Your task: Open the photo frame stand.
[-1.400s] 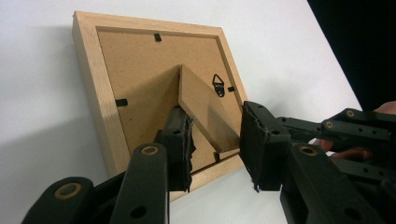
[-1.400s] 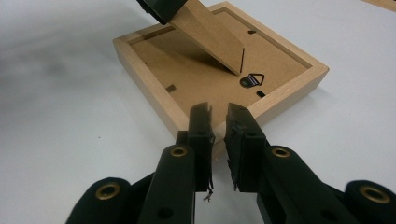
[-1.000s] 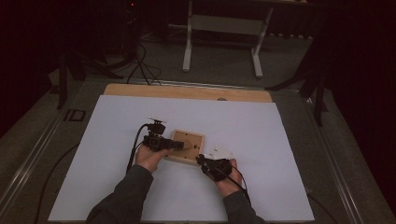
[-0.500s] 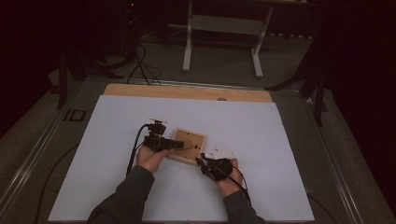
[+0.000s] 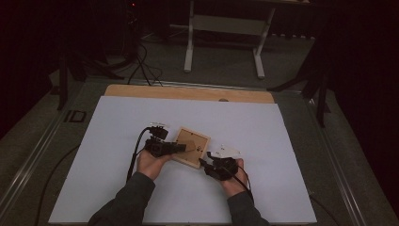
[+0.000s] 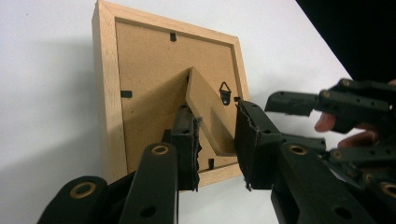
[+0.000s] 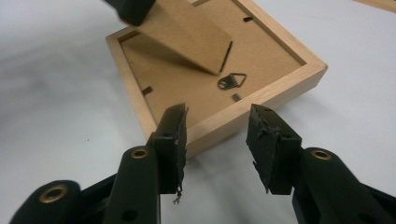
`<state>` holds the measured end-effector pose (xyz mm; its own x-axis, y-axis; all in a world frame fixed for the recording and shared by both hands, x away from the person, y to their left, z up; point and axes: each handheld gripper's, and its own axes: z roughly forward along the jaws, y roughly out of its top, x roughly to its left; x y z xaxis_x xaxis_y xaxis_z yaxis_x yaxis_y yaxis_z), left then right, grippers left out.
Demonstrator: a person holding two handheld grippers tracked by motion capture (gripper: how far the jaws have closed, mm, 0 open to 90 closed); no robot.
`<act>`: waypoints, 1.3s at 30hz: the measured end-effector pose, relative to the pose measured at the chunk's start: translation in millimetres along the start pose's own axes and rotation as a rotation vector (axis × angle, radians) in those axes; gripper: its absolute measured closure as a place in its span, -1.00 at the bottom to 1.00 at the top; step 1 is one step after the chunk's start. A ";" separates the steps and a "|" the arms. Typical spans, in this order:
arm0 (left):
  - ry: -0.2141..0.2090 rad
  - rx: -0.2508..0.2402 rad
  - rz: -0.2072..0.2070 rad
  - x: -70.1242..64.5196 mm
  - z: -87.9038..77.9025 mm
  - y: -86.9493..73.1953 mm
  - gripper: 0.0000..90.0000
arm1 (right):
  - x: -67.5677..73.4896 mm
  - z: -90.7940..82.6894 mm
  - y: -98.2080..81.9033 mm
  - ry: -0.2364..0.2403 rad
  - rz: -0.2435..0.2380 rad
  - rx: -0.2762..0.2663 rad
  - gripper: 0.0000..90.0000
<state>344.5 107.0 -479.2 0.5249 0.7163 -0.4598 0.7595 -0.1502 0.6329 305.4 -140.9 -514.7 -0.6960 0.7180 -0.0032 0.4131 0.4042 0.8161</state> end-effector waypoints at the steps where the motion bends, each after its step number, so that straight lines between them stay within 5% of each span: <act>1: 0.003 -0.003 0.010 -1.6 -0.6 -0.8 0.57 | -1.3 -0.9 0.2 0.001 0.005 -0.004 0.25; 14: 0.006 -0.043 0.075 -7.9 -9.9 -16.3 0.60 | -15.0 -10.3 4.8 0.007 0.048 -0.034 0.20; 39: -0.046 -0.077 0.080 -1.5 -21.9 -41.0 0.68 | -38.4 -6.3 23.5 0.118 0.105 -0.079 0.01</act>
<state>304.2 127.1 -490.9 0.6016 0.6714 -0.4328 0.6834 -0.1519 0.7141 338.1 -162.5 -491.9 -0.7177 0.6802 0.1487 0.4428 0.2811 0.8514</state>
